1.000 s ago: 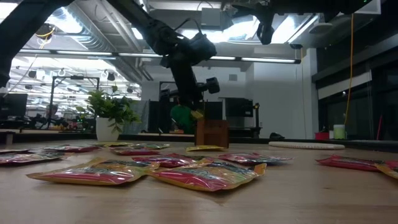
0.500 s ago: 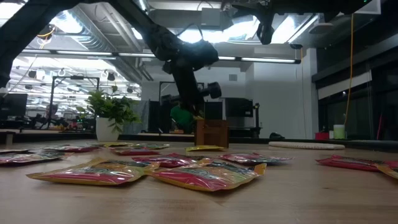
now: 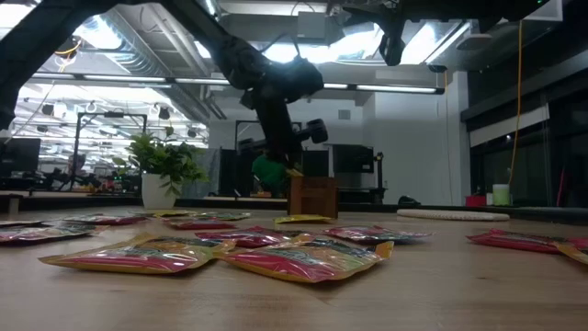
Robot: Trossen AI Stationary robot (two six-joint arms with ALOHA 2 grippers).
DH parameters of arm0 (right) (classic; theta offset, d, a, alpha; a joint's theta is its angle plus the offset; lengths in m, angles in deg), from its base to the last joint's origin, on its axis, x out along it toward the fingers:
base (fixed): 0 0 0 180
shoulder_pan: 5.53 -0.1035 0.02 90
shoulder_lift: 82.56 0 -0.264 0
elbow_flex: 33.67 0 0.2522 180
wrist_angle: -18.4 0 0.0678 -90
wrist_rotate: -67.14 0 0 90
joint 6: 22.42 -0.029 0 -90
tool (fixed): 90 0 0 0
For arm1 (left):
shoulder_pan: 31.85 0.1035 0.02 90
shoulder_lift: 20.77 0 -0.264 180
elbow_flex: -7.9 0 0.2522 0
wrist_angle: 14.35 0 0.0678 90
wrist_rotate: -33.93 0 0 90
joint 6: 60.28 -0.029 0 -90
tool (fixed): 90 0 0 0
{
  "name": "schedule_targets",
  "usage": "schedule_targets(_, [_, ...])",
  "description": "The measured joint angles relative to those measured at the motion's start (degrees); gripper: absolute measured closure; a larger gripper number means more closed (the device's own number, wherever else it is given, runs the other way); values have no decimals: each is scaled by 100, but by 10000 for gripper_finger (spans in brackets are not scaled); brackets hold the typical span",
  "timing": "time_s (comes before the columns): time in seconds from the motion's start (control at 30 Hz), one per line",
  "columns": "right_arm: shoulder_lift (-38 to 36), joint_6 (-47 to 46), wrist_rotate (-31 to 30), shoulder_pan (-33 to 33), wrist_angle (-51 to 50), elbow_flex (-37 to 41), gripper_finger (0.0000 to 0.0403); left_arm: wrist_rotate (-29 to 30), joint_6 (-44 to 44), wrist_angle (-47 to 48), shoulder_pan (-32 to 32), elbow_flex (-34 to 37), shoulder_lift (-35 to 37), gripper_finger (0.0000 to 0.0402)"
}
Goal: Pick & Place Tea
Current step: Put the yellow tea bag into the left section of the wooden organizer
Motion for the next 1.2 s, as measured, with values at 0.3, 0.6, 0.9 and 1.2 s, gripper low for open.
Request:
schedule_targets(0.3, [0, 2, -1, 0, 0, 0, 296, 70, 107, 164, -124, 0, -97, 398])
schedule_targets(0.6, [0, 2, 0, 1, 2, 0, 296, 183, 232, 94, -122, 0, -164, 398])
schedule_targets(0.9, [-2, 6, 0, 1, 2, 0, 296, 87, 156, -80, -109, 0, -164, 349])
schedule_targets(1.2, [0, 6, 0, 1, 2, 0, 296, -110, 256, -125, -96, 0, -164, 281])
